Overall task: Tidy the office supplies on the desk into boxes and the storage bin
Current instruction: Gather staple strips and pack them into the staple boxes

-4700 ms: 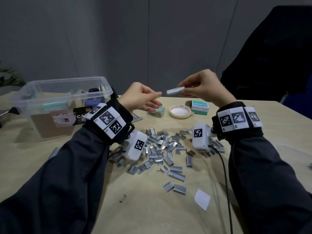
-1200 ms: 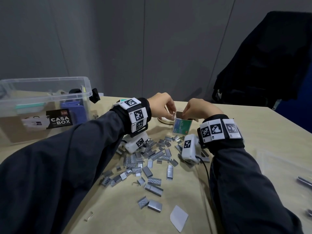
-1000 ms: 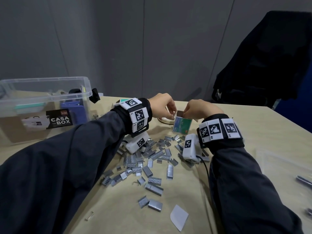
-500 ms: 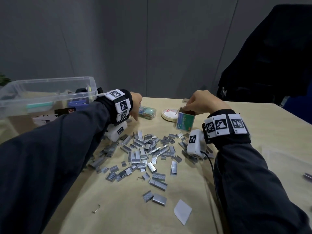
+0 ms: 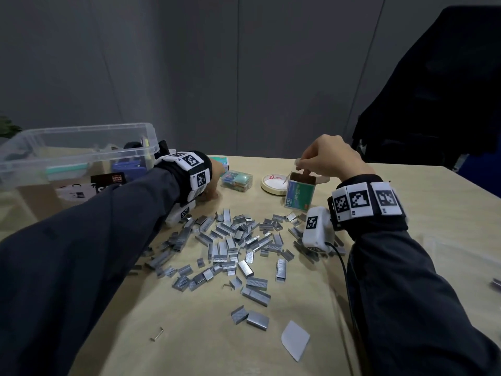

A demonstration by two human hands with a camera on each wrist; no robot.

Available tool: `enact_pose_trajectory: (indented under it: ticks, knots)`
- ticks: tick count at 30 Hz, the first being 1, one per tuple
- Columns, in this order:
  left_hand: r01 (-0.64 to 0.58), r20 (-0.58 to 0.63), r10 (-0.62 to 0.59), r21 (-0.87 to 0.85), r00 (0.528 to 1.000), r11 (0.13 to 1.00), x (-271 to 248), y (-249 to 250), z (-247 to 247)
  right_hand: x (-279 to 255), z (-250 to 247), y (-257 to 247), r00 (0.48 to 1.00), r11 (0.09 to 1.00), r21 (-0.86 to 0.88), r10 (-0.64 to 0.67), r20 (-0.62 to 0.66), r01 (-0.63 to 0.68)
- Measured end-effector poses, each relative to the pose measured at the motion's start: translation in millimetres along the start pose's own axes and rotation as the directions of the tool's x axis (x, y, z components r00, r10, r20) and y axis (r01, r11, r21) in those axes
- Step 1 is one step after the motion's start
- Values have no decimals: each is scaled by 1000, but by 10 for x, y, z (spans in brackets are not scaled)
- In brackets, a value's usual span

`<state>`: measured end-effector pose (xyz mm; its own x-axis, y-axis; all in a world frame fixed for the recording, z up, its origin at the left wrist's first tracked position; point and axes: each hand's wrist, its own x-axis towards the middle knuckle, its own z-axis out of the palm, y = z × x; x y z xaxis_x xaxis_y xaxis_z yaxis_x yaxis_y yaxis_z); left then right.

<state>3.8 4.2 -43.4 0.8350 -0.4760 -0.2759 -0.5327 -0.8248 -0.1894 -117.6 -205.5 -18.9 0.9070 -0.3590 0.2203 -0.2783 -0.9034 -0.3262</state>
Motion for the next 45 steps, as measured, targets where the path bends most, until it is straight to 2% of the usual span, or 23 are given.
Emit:
enact_pose_trajectory:
  ticks: [2, 4, 8, 10, 14, 16, 20, 24, 26, 28, 30, 32, 34, 36, 40, 45]
  knots:
    - [-75, 101, 88, -125, 991, 989, 62, -3, 27, -15, -17, -25, 1000, 1000, 11, -13, -7, 13]
    - [-151, 135, 194, -275, 972, 949, 37, 23, 59, -29, -39, -66, 999, 999, 39, -32, -16, 32]
    - [-282, 65, 347, -451, 936, 846, 39, 47, 79, -61, -43, -210, 994, 986, 130, -109, 29, 104]
    - [-322, 13, 409, -597, 912, 735, 5, 32, 50, -104, -25, -306, 977, 970, 188, -176, 119, 151]
    - [-276, -47, 533, -892, 845, 359, -125, -3, -37, -179, 41, -450, 930, 957, 250, -220, 293, 147]
    - [-247, -51, 577, -932, 815, 266, -193, -8, -75, -201, 52, -493, 921, 945, 313, -201, 335, 92]
    - [-252, -79, 588, -943, 805, 219, -212, -4, -97, -239, 19, -525, 928, 890, 457, -184, 325, 16]
    - [-281, -139, 536, -940, 832, 193, -217, 53, -104, -267, -33, -506, 947, 828, 558, -134, 293, -56]
    - [-282, -154, 474, -936, 867, 210, -220, 51, -104, -274, -61, -490, 949, 806, 587, -121, 292, -79]
    - [-281, -140, 409, -908, 902, 309, -217, 16, -80, -270, -76, -471, 952, 810, 580, -108, 287, -83]
    - [-270, -123, 305, -820, 944, 505, -211, -37, -31, -256, -69, -458, 964, 847, 527, -82, 252, -65]
    - [-195, -101, 172, -676, 980, 710, -180, -100, 24, -250, -43, -462, 977, 881, 471, -60, 205, -45]
    - [-115, -57, 100, -537, 993, 836, -144, -147, 64, -250, -10, -479, 982, 898, 438, -58, 181, -28]
    - [-78, -72, 50, -472, 996, 878, -94, -169, 79, -249, 13, -496, 985, 911, 413, -57, 161, -15]
    - [-48, -196, -28, -373, 980, 927, -4, -162, 73, -244, 6, -488, 993, 919, 394, -56, 100, 12]
    - [0, -89, -24, -262, 996, 965, 44, -72, 92, -242, -17, -468, 996, 921, 389, -54, 68, 23]
